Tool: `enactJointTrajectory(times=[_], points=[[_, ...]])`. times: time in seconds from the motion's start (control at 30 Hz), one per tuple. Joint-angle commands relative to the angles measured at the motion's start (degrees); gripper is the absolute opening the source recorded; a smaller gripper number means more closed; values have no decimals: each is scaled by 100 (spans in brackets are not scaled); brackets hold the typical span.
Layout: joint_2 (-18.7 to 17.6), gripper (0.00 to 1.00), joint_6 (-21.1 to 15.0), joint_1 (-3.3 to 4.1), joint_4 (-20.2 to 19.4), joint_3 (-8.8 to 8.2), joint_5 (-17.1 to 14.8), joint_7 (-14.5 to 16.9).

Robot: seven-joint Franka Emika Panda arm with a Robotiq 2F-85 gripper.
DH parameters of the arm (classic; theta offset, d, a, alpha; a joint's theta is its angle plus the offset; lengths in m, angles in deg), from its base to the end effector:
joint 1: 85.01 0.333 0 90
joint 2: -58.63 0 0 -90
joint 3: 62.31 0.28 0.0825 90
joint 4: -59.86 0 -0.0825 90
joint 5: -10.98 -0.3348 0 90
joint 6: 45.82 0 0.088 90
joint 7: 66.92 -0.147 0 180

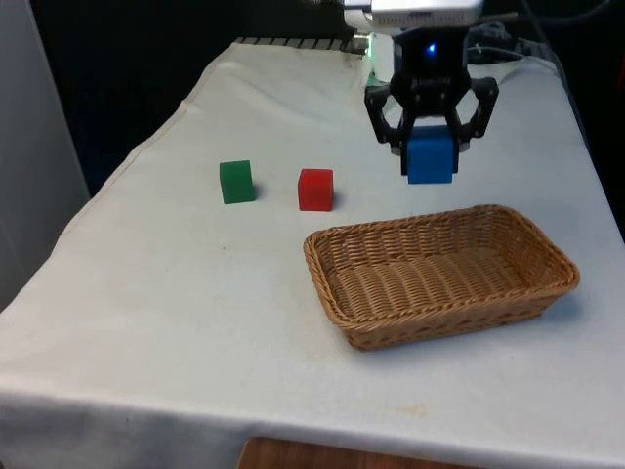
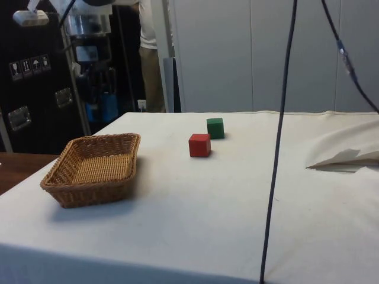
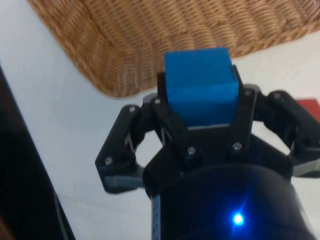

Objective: Pick up the blue cube and place it into the basket.

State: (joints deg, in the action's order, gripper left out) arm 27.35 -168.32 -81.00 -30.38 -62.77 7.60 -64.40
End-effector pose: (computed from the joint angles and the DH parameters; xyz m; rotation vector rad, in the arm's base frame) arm 0.6335 0.0443 0.2794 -3.0932 -0.1174 -0.0259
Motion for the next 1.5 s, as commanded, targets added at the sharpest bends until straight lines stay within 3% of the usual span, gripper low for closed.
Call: enactJointTrajectory(times=[0.0, 0.03, 0.13, 0.33, 0.53, 0.87, 1.1, 1.47], points=[[-143, 0, 109, 23, 183, -11, 34, -40], [-69, 0, 6, 6, 80, 6, 11, -11], [-338, 0, 115, 6, 390, -6, 23, -23], [-579, 0, 23, 0, 613, -11, 11, -23], [-963, 0, 11, -63, 940, -11, -40, -40], [-1186, 0, -74, -69, 1066, -23, -46, -57], [-1536, 0, -218, -86, 1283, -6, -126, -97], [-1765, 0, -407, -74, 1295, -23, -109, -143]])
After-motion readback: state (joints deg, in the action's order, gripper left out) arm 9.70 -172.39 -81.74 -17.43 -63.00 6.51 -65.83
